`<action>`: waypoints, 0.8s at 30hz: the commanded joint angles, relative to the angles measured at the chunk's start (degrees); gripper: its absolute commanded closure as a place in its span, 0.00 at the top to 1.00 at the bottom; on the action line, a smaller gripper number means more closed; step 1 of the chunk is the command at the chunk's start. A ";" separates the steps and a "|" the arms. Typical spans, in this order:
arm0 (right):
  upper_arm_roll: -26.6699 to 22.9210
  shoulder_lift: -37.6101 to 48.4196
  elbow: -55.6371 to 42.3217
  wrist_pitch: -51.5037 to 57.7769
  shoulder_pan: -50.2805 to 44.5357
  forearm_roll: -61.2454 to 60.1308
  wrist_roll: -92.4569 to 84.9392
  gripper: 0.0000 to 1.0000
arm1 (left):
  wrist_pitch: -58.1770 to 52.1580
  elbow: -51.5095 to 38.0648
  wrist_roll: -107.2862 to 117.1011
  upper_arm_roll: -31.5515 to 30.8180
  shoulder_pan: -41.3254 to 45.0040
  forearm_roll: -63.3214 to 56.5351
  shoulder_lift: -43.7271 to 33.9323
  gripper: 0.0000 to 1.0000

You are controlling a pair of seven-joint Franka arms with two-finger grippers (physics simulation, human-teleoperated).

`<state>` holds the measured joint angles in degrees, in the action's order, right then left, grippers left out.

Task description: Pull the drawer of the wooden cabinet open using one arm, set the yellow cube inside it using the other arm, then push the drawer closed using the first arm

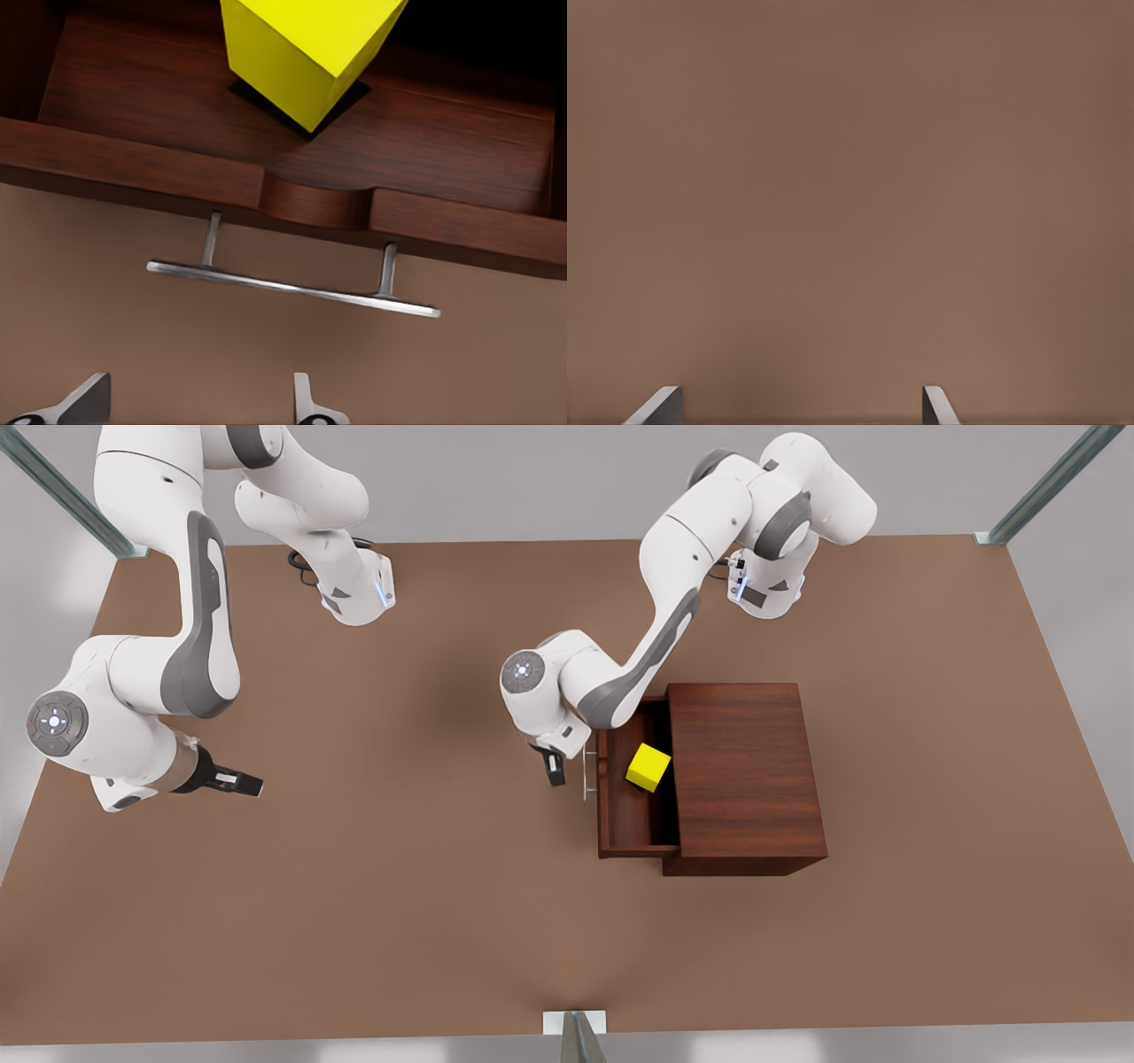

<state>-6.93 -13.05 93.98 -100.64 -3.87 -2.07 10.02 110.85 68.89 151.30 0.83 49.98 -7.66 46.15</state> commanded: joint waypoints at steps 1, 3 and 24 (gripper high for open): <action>-0.02 -0.05 -0.03 0.01 0.00 -0.04 1.49 1.00 | 0.34 0.02 -0.48 0.05 -0.05 -0.51 0.26 1.00; -0.02 -0.05 -0.03 0.01 0.00 -0.04 1.49 1.00 | -0.19 0.37 -0.57 0.05 -0.05 -0.60 0.00 1.00; -0.02 -0.05 -0.03 0.09 0.00 -0.04 1.49 1.00 | -4.59 2.48 -10.24 4.71 -4.10 -1.04 -2.02 1.00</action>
<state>-6.93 -13.15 93.98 -100.64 -3.87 -2.07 11.16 106.77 71.34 147.89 5.54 45.96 -8.77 44.22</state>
